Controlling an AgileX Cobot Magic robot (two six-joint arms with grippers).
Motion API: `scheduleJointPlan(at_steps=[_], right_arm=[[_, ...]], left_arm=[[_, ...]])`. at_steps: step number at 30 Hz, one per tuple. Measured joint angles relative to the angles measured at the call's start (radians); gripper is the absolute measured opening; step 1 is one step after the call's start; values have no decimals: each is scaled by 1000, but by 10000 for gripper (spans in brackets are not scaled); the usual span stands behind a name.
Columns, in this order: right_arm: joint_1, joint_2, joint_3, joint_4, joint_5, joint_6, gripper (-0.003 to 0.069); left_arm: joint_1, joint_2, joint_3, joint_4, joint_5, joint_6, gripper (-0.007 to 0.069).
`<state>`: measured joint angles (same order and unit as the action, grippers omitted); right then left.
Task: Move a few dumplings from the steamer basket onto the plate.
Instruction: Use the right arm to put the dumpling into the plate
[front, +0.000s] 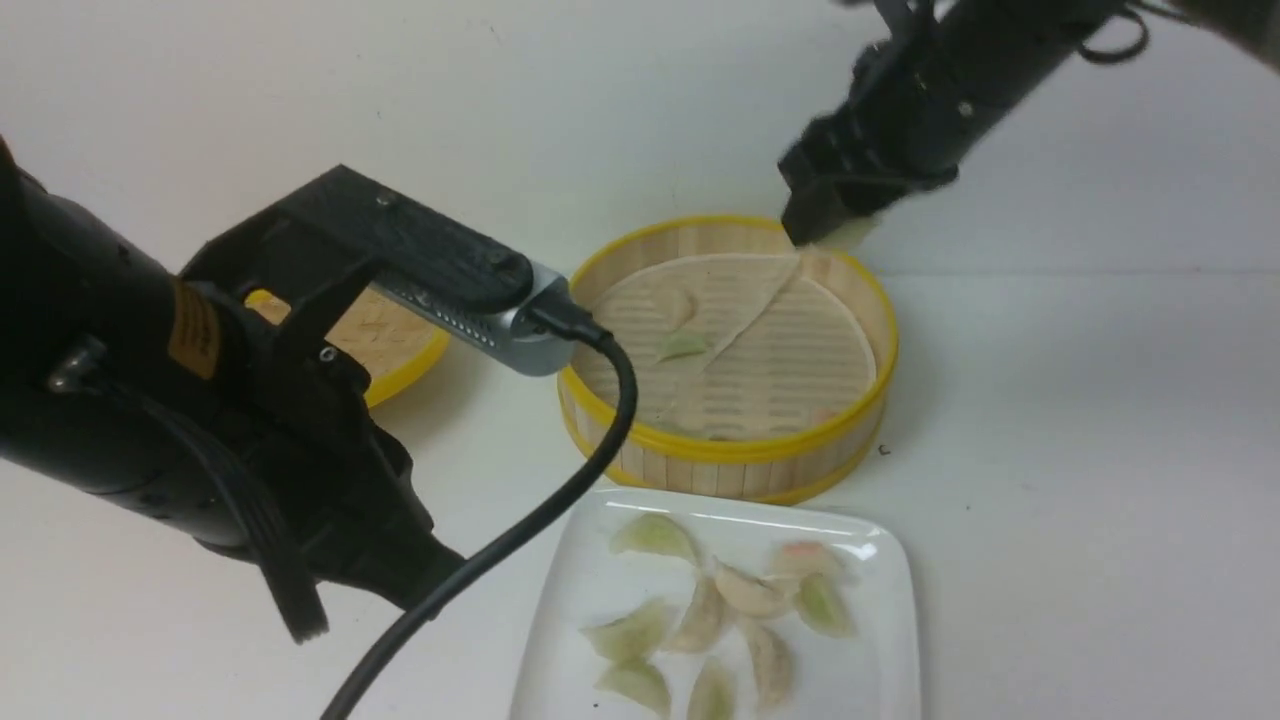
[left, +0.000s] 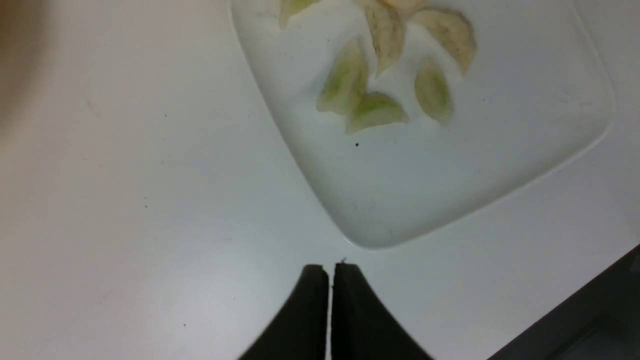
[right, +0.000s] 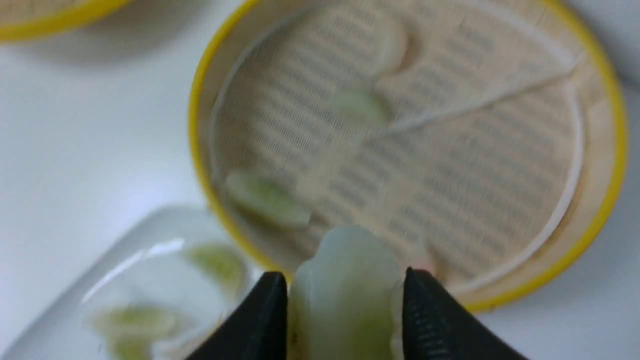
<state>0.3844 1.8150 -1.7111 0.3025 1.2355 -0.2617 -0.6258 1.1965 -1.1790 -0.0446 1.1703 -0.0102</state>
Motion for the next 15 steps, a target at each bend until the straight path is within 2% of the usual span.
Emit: scheduleJointPlan(at_steps=[1,2,3,7,11,15], right_arm=[[4,-12,23,1,0,-1,272],[45,-101,205,15,-14,-7,272],[45,-110,227,15,-19,-7,272],[173,-236,631,44,-274,-11,272],[194,-226,759,56,-405,4,272],[194,-197,775,57,-413,15,297]], left_arm=[[0,0,0,0,0,0,-6],[0,9,0,0,-10,0,-6],[0,11,0,0,-11,0,-6],[0,86,0,-6,-42,0,-6],[0,170,-25,-19,-65,0,-6],[13,264,-130,-17,-71,10,-6]])
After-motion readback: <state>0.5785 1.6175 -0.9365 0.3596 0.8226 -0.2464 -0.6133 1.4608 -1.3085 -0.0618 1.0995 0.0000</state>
